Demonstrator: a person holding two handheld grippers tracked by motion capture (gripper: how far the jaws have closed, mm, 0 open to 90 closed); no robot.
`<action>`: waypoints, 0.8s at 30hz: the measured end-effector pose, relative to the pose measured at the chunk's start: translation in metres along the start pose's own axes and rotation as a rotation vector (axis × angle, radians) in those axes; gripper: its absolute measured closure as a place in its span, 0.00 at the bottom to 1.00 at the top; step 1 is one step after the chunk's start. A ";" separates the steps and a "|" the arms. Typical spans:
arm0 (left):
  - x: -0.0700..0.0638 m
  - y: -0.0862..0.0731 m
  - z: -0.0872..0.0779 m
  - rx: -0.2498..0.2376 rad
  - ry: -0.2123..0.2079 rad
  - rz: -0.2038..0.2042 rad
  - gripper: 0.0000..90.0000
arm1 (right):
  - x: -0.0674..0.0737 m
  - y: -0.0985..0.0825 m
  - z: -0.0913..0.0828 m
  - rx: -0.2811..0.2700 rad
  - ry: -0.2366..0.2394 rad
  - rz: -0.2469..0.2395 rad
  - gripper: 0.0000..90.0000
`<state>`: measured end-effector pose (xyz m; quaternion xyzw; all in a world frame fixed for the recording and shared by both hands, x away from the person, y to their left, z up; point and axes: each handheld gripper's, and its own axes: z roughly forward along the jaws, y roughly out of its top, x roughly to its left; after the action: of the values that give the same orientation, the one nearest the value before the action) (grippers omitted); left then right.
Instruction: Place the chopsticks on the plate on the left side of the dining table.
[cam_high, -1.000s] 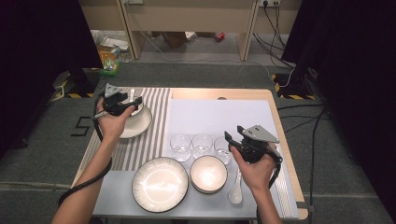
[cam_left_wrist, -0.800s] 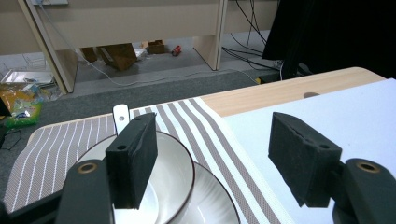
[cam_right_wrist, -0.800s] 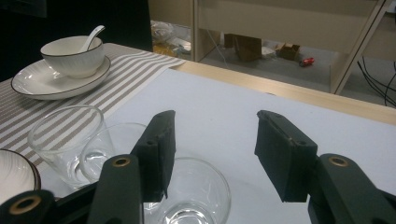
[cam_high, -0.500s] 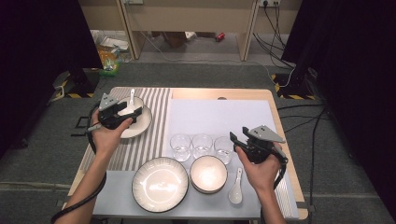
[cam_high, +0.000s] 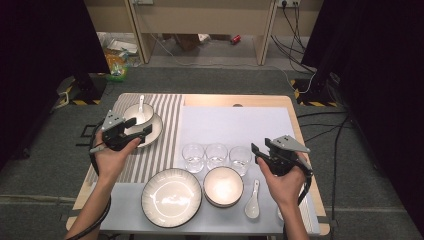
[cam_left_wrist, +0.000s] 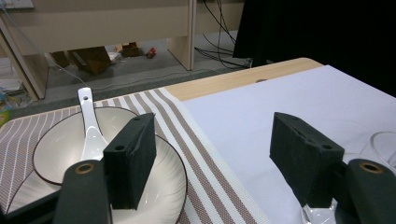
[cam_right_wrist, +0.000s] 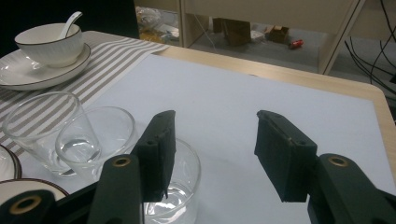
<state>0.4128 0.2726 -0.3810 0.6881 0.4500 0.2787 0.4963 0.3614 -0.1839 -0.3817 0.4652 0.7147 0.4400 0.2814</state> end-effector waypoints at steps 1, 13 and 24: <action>-0.001 0.000 0.001 0.000 0.002 0.002 0.34 | -0.001 -0.001 0.000 0.002 -0.002 0.001 0.54; -0.013 0.002 0.013 0.009 -0.044 0.009 0.34 | -0.016 -0.008 -0.008 0.016 -0.036 0.031 0.54; -0.018 0.003 0.010 0.007 -0.057 0.007 0.34 | -0.026 -0.009 -0.007 0.049 -0.056 0.034 0.55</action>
<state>0.4144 0.2518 -0.3810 0.6992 0.4342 0.2591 0.5054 0.3626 -0.2117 -0.3863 0.4964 0.7089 0.4139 0.2824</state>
